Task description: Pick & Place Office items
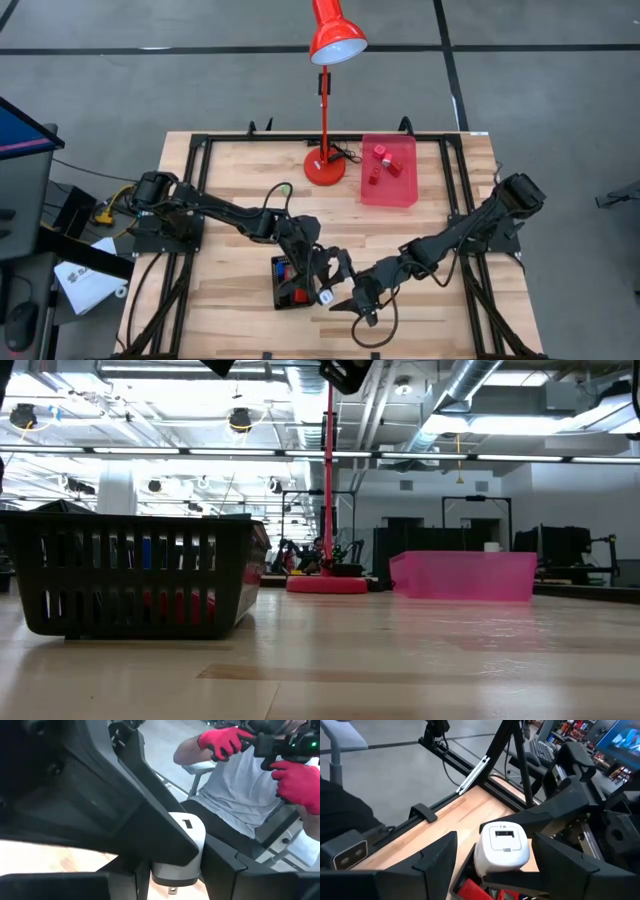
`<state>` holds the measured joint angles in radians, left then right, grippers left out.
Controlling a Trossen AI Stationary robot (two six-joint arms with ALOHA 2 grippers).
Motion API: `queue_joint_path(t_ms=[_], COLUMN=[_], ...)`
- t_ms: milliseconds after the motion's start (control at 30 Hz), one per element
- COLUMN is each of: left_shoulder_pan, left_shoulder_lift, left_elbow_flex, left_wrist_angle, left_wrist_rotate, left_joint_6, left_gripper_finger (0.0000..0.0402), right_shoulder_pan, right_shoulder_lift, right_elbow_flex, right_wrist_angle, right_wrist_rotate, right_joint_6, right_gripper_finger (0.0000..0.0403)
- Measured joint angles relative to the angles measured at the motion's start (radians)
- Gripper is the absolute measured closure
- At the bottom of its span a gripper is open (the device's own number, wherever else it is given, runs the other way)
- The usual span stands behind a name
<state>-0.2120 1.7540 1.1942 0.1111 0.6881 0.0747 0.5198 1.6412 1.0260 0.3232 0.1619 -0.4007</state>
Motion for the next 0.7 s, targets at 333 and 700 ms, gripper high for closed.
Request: queue_joint_path(t_ms=[333,700], left_shoulder_pan=[-0.001,0.005], left_shoulder_lift=[0.003,0.003], left_elbow_flex=[0.000,0.000], left_wrist_angle=[0.004,-0.003], left_wrist_rotate=[-0.001,-0.004], left_joint_6=[-0.002,-0.027], left_gripper_finger=[0.0276,0.0276], right_shoulder_pan=[-0.005,-0.005], right_shoulder_lift=[-0.004,-0.005], right_elbow_flex=[0.000,0.000], right_wrist_angle=[0.000,-0.027], right_wrist_rotate=[0.000,0.035], right_joint_6=[0.002,0.006], right_gripper_finger=[0.0166,0.0219])
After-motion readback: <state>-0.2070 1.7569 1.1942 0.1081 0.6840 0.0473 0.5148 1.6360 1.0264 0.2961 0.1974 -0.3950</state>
